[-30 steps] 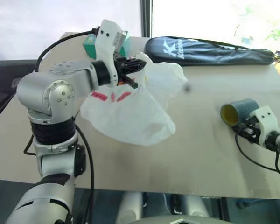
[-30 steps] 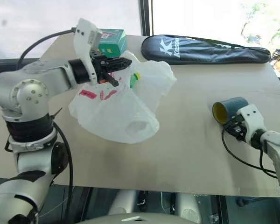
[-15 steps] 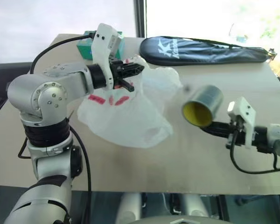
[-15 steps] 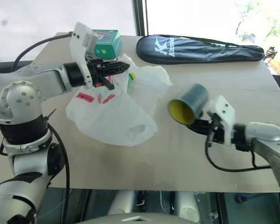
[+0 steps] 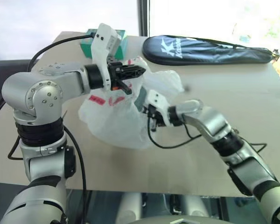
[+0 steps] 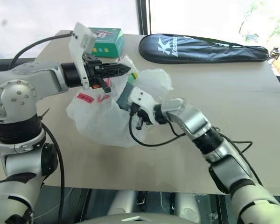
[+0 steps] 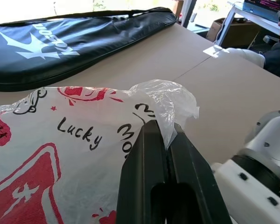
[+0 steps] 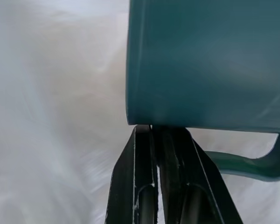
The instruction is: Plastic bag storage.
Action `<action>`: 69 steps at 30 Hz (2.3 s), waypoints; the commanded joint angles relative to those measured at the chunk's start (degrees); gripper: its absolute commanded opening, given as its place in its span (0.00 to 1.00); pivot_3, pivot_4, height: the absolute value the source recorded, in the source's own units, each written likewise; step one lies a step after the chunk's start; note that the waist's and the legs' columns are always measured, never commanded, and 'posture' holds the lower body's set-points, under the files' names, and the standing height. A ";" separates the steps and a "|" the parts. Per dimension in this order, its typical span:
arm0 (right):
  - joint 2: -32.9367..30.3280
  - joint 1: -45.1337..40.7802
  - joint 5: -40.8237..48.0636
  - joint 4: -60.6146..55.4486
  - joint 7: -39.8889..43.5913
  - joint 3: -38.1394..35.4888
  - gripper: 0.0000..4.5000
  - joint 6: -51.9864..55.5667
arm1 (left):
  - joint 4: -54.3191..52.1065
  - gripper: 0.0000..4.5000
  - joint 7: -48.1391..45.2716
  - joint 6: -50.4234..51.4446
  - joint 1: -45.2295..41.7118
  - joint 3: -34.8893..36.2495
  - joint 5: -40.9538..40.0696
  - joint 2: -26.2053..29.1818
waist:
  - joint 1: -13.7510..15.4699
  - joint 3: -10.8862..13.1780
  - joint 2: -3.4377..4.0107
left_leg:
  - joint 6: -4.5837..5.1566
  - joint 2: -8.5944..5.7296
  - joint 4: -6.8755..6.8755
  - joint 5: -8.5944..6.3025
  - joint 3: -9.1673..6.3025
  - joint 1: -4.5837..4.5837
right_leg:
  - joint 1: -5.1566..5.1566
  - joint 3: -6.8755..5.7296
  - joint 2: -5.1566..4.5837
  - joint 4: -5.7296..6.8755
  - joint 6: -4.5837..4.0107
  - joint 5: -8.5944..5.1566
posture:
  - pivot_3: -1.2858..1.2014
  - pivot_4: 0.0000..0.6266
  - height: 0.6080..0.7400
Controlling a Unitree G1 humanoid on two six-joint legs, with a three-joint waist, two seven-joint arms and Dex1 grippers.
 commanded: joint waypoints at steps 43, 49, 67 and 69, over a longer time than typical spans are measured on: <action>-5.14 7.82 0.76 -18.67 -20.12 -28.46 0.00 12.66 | -2.27 0.11 -0.92 1.07 7.86 12.73 -21.91 -2.00 | -0.23 0.07 0.09 | -0.08 0.03 -0.30 0.04 0.20 -0.02 | -0.22 0.19 -0.03 -0.04 -0.02 0.00 | 0.52 0.24 1.00; -6.73 8.50 2.37 -19.36 -19.46 -29.45 0.00 13.32 | 6.92 0.60 -3.42 9.71 15.06 18.85 -57.17 15.86 | -0.81 0.10 0.07 | -0.08 0.02 -0.29 0.04 0.20 0.04 | -0.20 0.21 -0.08 -0.04 -0.02 -0.01 | 0.52 0.24 1.00; -7.31 9.28 3.02 -19.36 -20.62 -28.72 0.00 14.36 | -16.84 0.60 -20.30 -12.49 29.70 -3.78 -28.88 24.08 | -0.46 0.12 0.16 | -0.34 0.08 -0.92 0.23 0.45 -0.06 | -0.70 0.45 0.01 -0.09 -0.24 0.06 | 0.52 0.24 1.00; -7.19 9.15 2.94 -19.19 -20.70 -28.58 0.00 14.27 | -14.88 0.60 -17.06 -9.40 28.90 -4.12 -34.30 23.71 | -0.33 0.12 0.16 | -0.34 0.08 -0.92 0.23 0.46 -0.06 | -0.70 0.44 0.01 -0.10 -0.26 0.03 | 0.52 0.24 1.00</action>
